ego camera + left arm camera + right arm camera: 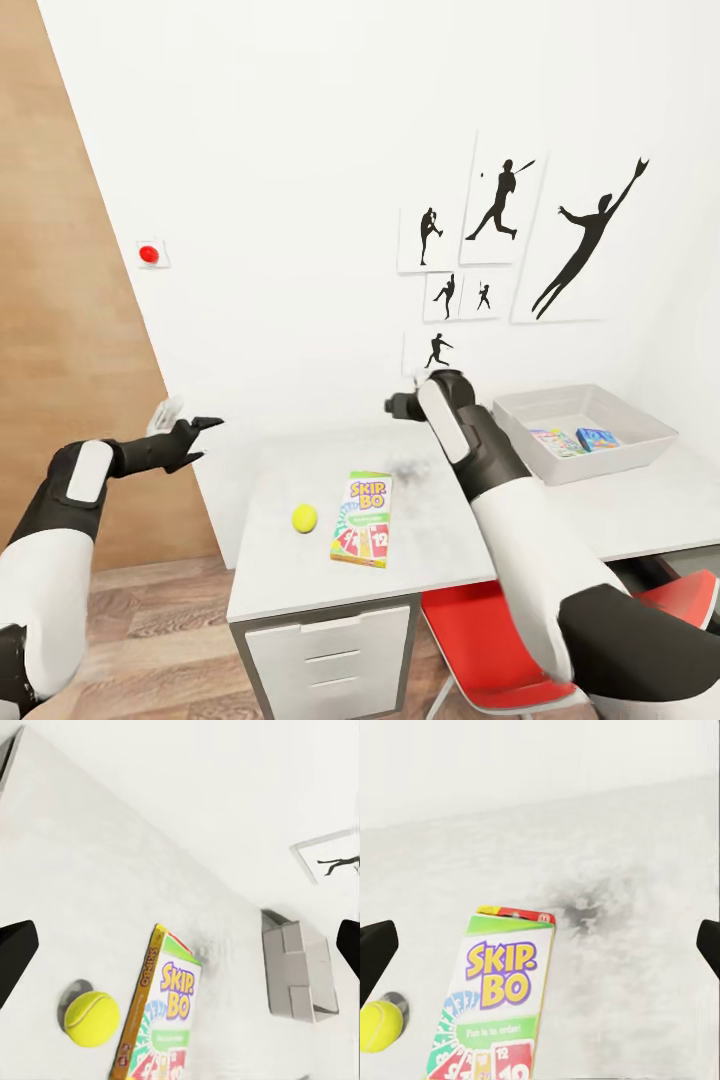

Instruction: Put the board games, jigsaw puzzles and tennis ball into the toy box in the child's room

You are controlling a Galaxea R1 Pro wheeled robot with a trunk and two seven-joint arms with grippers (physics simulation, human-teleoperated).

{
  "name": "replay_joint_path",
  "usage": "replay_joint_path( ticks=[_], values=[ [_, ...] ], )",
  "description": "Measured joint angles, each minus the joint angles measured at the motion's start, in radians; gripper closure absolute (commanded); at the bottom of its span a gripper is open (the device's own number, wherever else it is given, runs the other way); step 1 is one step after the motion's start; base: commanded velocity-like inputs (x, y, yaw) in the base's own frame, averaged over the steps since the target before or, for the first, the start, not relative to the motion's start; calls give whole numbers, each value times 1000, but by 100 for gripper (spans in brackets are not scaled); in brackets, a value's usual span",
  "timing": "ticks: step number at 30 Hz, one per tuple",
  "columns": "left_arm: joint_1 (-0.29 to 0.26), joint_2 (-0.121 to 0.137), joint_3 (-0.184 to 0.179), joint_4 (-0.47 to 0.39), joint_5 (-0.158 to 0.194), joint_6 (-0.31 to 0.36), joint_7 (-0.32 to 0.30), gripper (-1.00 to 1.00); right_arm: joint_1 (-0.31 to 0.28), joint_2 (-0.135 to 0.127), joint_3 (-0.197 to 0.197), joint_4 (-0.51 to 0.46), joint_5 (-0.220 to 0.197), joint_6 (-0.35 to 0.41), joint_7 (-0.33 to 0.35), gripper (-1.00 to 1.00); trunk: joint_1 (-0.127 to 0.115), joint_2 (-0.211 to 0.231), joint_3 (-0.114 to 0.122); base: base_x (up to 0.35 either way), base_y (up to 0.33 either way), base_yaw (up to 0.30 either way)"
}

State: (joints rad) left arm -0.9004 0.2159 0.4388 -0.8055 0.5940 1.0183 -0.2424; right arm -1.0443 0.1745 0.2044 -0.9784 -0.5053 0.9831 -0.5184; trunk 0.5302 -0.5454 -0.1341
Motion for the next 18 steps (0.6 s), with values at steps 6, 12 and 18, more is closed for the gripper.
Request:
replay_joint_path(
  ticks=[6, 12, 18],
  values=[
    [73, 84, -5, 3, 2, 24, -156, -100, -35, 0, 0, 69, -9, -14, -12, -100, 0, 0, 0, 0, 0, 0],
    [154, 144, -7, 4, -6, 24, -297, -100, -42, 0, 1, 77, -27, -13, -12, -100, 0, 0, 0, 0, 0, 0],
    [218, 186, -7, 4, -11, 24, -380, -100, -42, 0, 4, 74, -32, -12, -9, -100, 0, 0, 0, 0, 0, 0]
  ],
)
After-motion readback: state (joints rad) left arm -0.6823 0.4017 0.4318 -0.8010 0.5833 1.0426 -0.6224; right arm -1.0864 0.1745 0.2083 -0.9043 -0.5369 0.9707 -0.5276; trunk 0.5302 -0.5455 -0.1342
